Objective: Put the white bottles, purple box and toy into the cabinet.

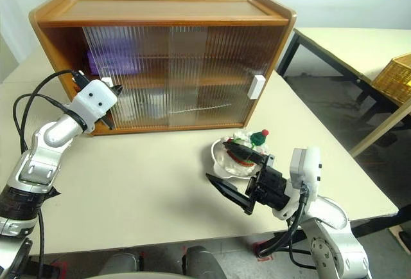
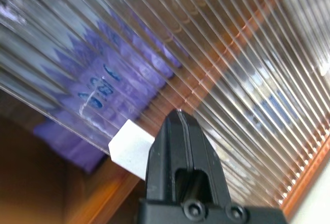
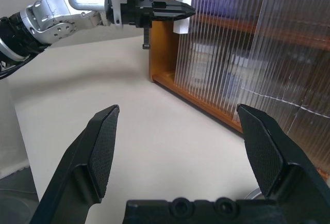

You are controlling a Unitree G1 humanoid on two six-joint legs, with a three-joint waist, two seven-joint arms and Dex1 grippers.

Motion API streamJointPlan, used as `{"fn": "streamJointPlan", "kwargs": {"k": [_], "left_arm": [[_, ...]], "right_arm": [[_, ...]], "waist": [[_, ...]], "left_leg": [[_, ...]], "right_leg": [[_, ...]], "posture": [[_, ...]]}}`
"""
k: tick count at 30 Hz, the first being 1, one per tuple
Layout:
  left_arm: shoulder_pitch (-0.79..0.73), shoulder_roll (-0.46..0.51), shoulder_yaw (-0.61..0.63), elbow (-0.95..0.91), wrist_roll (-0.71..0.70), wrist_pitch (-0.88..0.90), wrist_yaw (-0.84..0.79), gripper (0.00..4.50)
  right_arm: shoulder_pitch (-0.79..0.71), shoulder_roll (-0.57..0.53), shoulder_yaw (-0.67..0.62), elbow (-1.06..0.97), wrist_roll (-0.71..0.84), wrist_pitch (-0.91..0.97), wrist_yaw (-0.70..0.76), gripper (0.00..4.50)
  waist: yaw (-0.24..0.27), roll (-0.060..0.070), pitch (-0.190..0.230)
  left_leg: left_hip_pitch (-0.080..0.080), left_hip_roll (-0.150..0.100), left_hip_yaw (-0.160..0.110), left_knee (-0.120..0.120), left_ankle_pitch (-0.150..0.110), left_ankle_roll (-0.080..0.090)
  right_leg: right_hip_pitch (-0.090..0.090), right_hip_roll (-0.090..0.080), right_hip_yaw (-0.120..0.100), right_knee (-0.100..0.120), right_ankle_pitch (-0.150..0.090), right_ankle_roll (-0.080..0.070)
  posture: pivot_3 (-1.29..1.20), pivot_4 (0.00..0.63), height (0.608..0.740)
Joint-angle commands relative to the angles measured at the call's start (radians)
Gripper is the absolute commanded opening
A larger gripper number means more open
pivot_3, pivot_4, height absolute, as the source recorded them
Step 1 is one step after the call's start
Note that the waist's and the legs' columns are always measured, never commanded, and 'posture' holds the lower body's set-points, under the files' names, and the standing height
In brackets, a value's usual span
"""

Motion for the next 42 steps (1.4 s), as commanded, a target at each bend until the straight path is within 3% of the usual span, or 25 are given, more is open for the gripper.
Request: {"fn": "streamJointPlan", "kwargs": {"k": [1,42], "left_arm": [[0.021,0.021,0.044,-0.004,0.006,0.034,0.010,0.03],[0.090,0.105,0.139,0.000,-0.008,0.020,0.037,0.03]], "right_arm": [[-0.005,-0.005,0.003,-0.011,0.001,0.007,0.001,4.50],[-0.060,-0.017,0.016,0.008,-0.003,0.049,0.017,4.50]], "waist": [[0.003,0.000,0.000],[0.030,0.000,0.000]], "left_leg": [[0.000,0.000,0.000,-0.001,0.001,-0.001],[0.000,0.001,-0.001,-0.004,0.003,-0.003]], "right_leg": [[0.000,0.000,0.000,0.000,0.000,-0.001],[-0.003,0.001,0.000,0.001,0.001,-0.006]], "posture": [[0.07,0.000,0.740],[0.11,0.000,0.740]]}}
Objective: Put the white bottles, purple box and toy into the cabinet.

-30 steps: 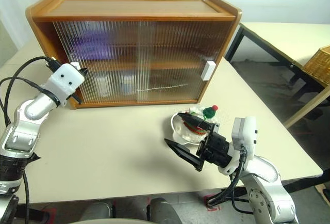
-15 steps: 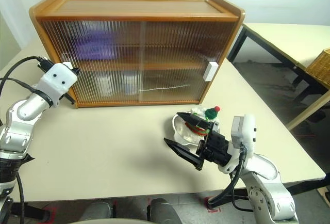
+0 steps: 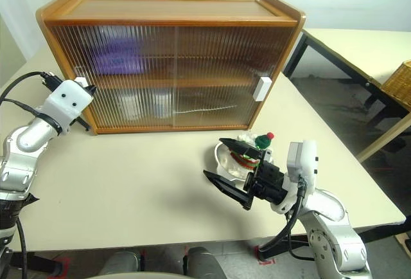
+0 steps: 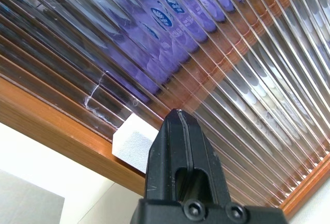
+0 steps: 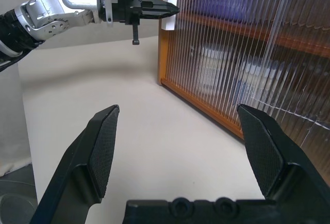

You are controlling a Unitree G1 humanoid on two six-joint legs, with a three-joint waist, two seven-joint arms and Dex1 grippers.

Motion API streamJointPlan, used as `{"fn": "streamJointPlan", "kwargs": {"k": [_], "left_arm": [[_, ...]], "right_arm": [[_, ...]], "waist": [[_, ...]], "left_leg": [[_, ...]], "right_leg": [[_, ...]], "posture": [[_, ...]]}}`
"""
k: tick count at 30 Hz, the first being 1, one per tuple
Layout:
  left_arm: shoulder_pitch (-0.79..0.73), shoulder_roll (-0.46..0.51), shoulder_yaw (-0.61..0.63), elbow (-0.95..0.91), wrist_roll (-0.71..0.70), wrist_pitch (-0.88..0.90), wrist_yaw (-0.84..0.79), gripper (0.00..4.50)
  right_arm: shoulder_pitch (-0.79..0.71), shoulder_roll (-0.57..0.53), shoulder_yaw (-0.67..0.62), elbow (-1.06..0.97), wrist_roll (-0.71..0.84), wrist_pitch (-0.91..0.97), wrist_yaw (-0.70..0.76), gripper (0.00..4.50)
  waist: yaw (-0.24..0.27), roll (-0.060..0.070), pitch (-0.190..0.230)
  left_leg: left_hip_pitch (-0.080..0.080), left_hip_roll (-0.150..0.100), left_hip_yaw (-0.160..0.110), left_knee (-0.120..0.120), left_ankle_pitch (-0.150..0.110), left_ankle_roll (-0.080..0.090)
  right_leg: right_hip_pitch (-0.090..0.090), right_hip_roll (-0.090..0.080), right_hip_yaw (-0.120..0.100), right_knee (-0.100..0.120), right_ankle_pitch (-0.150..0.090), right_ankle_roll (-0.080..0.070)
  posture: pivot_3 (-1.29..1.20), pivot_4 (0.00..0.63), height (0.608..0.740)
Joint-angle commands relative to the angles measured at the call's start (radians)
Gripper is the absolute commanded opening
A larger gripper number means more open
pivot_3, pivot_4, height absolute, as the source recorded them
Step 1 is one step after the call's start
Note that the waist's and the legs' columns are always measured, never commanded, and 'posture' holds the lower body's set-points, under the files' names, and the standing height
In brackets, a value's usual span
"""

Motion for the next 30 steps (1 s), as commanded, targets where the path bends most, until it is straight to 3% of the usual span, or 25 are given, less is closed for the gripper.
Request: {"fn": "streamJointPlan", "kwargs": {"k": [1,6,9,15,20,21,25,30], "left_arm": [[0.004,0.005,0.029,0.028,0.007,0.005,0.021,0.03],[-0.021,-0.043,0.003,0.044,-0.083,-0.118,-0.023,0.03],[-0.023,-0.048,-0.049,0.044,-0.157,-0.260,-0.129,0.59],[0.004,-0.094,-0.097,0.040,-0.341,-0.370,-0.309,2.62],[0.015,-0.150,-0.039,0.088,-0.509,-0.305,-0.369,4.36],[0.010,-0.148,-0.028,0.107,-0.524,-0.299,-0.379,4.47],[-0.009,-0.164,0.019,0.178,-0.582,-0.288,-0.387,4.50],[0.036,-0.133,0.017,0.238,-0.648,-0.285,-0.540,4.50]], "right_arm": [[-0.005,-0.009,0.007,0.000,-0.002,0.010,0.001,4.50],[0.003,-0.011,-0.002,0.009,-0.005,0.003,0.010,4.50],[0.012,-0.011,-0.012,0.011,-0.007,-0.003,0.008,4.50],[0.016,-0.011,-0.053,0.027,-0.011,-0.015,-0.016,4.50],[-0.002,-0.002,-0.125,0.066,-0.007,-0.033,-0.067,4.50],[-0.012,0.002,-0.143,0.082,-0.013,-0.040,-0.089,4.50],[-0.049,0.022,-0.195,0.147,-0.047,-0.077,-0.168,3.55],[-0.084,0.046,-0.250,0.171,-0.090,-0.110,-0.283,1.55]], "waist": [[0.000,0.000,0.000],[0.005,0.000,0.000],[0.012,-0.001,0.000],[0.020,-0.001,0.000],[0.019,-0.001,0.000],[0.018,-0.001,0.000],[0.015,-0.001,0.000],[0.014,0.000,0.000]], "left_leg": [[0.000,0.000,0.000,0.000,0.000,0.000],[0.000,0.000,0.000,0.000,0.000,0.000],[0.000,0.000,0.000,0.001,0.000,0.000],[-0.001,0.000,-0.002,0.001,0.000,0.000],[-0.001,0.000,-0.001,0.001,0.000,0.000],[-0.001,0.000,-0.002,0.001,0.000,0.000],[-0.001,0.002,-0.007,0.001,0.000,0.001],[-0.002,0.002,-0.014,0.001,0.000,0.001]], "right_leg": [[0.000,0.000,0.000,0.000,0.000,0.000],[0.000,0.000,0.000,0.000,0.000,0.000],[0.000,-0.001,0.000,0.000,0.000,0.000],[0.000,-0.001,0.000,0.000,0.000,0.000],[0.000,-0.001,0.000,0.000,0.000,0.000],[0.000,-0.001,0.000,0.000,0.000,0.000],[0.000,-0.001,0.000,0.000,0.001,0.000],[0.000,-0.001,0.000,0.000,0.000,0.000]], "posture": [[0.11,0.000,0.740],[0.10,0.000,0.740],[0.09,0.000,0.740],[0.08,0.000,0.740],[0.07,0.000,0.740],[0.07,0.000,0.740],[0.07,0.000,0.740],[0.07,0.000,0.740]]}}
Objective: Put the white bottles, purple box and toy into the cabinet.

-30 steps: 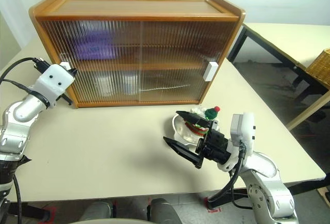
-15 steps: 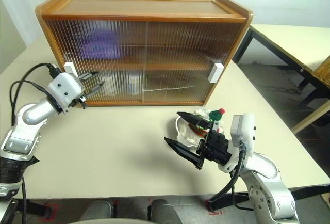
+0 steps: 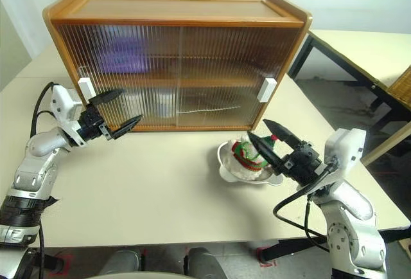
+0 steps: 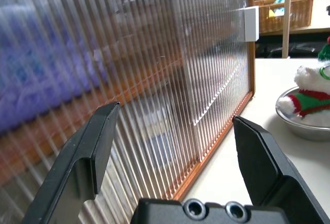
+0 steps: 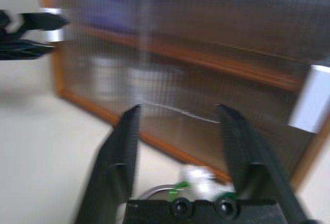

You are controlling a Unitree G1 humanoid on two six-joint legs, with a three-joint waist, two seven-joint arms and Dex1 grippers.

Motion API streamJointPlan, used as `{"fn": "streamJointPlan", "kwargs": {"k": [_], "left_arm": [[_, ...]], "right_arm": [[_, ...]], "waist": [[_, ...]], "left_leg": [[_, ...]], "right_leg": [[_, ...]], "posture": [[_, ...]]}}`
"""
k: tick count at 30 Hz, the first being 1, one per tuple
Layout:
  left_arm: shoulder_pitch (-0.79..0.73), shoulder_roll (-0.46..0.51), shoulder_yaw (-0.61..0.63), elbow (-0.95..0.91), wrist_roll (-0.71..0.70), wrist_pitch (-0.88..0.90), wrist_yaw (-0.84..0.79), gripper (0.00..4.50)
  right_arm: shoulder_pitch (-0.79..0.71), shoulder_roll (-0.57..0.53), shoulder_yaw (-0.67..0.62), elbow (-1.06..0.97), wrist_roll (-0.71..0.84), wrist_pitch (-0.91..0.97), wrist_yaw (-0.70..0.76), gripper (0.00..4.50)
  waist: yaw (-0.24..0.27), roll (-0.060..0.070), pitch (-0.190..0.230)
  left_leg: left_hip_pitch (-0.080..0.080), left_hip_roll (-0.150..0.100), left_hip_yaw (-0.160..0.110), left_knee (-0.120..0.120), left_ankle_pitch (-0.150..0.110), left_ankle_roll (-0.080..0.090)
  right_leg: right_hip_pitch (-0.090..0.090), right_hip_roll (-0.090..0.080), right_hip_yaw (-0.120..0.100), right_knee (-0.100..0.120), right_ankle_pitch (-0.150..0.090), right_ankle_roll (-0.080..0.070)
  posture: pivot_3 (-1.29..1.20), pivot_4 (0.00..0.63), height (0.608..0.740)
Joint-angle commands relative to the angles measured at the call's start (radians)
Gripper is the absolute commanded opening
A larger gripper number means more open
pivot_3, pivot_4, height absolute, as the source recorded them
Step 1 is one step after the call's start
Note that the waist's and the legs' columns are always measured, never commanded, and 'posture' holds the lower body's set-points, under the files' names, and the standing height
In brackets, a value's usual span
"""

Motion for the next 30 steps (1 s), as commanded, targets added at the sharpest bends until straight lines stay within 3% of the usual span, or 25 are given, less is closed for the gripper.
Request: {"fn": "streamJointPlan", "kwargs": {"k": [1,4,10,19,30], "left_arm": [[0.040,0.027,-0.010,0.037,-0.059,0.032,-0.129,4.50],[0.050,0.048,-0.015,0.021,-0.102,0.091,-0.197,4.50],[0.045,0.084,-0.039,-0.035,-0.112,0.162,-0.274,4.50],[0.064,0.073,-0.049,-0.069,-0.079,0.191,-0.239,4.50],[0.080,0.074,-0.052,-0.067,-0.071,0.179,-0.244,4.50]], "right_arm": [[-0.036,0.005,-0.049,0.018,-0.047,-0.022,-0.098,1.18],[-0.081,0.010,-0.068,0.027,-0.066,-0.014,-0.177,0.02],[-0.148,0.000,-0.069,0.059,-0.092,0.018,-0.273,0.02],[-0.222,-0.021,-0.040,0.153,-0.180,0.098,-0.375,0.02],[-0.326,-0.007,-0.012,0.292,-0.226,0.108,-0.403,0.02]], "waist": [[-0.001,0.001,0.000],[-0.002,0.001,0.000],[-0.003,0.001,0.000],[-0.006,0.002,0.000],[-0.005,0.003,-0.001]], "left_leg": [[0.000,0.000,0.000,0.000,0.000,0.000],[-0.001,0.000,-0.001,0.000,0.000,0.000],[-0.002,0.000,-0.005,0.000,0.000,0.000],[-0.002,0.001,-0.006,0.000,0.000,0.000],[-0.002,0.007,-0.006,-0.001,0.000,0.000]], "right_leg": [[0.000,0.000,0.000,0.000,0.000,0.000],[-0.001,0.000,0.000,0.000,0.000,0.000],[0.000,0.000,0.000,0.000,0.000,0.001],[0.000,0.000,0.000,0.000,-0.001,0.004],[-0.001,0.000,0.000,0.000,-0.002,0.008]], "posture": [[0.07,0.000,0.740],[0.07,0.000,0.740],[0.07,0.000,0.740],[0.08,0.000,0.740],[0.08,0.000,0.740]]}}
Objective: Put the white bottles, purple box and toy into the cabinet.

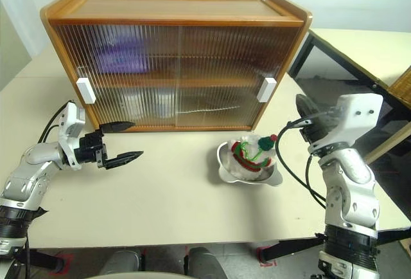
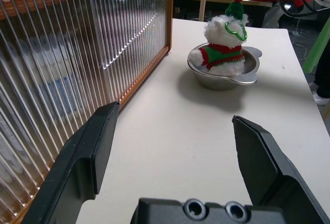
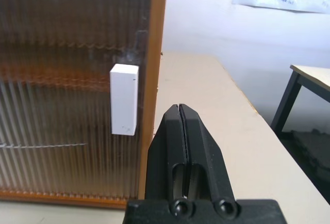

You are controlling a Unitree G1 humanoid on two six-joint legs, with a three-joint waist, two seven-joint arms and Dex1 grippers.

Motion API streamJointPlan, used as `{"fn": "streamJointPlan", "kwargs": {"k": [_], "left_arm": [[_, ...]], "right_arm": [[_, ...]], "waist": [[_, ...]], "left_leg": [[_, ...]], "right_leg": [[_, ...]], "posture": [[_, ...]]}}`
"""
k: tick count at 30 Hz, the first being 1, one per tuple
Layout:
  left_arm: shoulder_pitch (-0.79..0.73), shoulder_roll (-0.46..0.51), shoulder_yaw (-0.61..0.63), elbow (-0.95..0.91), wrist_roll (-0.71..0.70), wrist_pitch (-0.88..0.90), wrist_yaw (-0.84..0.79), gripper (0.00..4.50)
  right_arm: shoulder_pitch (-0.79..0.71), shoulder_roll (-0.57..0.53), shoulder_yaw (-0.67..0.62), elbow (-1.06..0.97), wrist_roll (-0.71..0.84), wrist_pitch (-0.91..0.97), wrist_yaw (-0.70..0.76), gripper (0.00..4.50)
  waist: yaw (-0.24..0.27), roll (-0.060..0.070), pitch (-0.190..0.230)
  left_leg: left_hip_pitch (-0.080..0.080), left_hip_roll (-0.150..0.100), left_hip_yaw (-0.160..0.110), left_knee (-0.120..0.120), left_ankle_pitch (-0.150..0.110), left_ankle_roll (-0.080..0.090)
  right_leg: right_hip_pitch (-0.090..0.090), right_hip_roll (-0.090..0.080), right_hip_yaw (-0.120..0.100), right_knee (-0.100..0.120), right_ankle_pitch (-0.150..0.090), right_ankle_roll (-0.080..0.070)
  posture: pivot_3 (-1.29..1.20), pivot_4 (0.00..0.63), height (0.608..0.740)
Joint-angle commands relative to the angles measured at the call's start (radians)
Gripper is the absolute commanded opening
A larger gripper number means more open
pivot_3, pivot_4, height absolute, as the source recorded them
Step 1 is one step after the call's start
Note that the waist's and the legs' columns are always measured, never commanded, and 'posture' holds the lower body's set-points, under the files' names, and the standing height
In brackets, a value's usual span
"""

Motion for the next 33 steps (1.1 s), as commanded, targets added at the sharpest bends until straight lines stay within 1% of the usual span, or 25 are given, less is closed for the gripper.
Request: {"fn": "streamJointPlan", "kwargs": {"k": [1,8,17,33], "left_arm": [[0.006,0.000,-0.013,-0.006,0.020,-0.007,-0.002,4.50],[-0.002,-0.002,-0.019,-0.008,0.032,-0.005,0.003,4.50],[-0.003,-0.005,-0.023,-0.004,0.041,-0.007,0.007,4.50],[0.010,0.006,-0.016,-0.009,0.040,0.005,0.000,4.50]], "right_arm": [[-0.027,0.011,0.019,0.046,-0.014,0.005,-0.007,0.02],[-0.075,0.042,0.046,0.107,-0.033,-0.009,-0.009,0.02],[-0.113,0.053,0.057,0.168,-0.038,-0.042,0.017,0.02],[-0.165,0.076,0.089,0.225,-0.042,-0.073,0.054,0.02]], "waist": [[0.000,0.000,0.000],[0.001,0.000,0.000],[0.005,0.001,0.000],[0.013,0.001,0.000]], "left_leg": [[0.000,0.001,0.000,0.000,0.000,0.000],[0.000,0.002,0.000,0.000,0.000,0.000],[0.000,0.003,0.000,-0.002,0.000,0.000],[0.000,0.003,0.000,-0.002,0.000,0.000]], "right_leg": [[0.000,0.000,0.000,0.000,0.000,0.000],[0.000,0.000,0.000,0.000,0.001,0.000],[-0.001,0.000,0.000,0.000,0.002,-0.001],[-0.001,0.000,0.000,0.000,0.002,-0.002]], "posture": [[0.08,0.000,0.740],[0.09,0.000,0.740],[0.10,0.000,0.740],[0.11,0.000,0.740]]}}
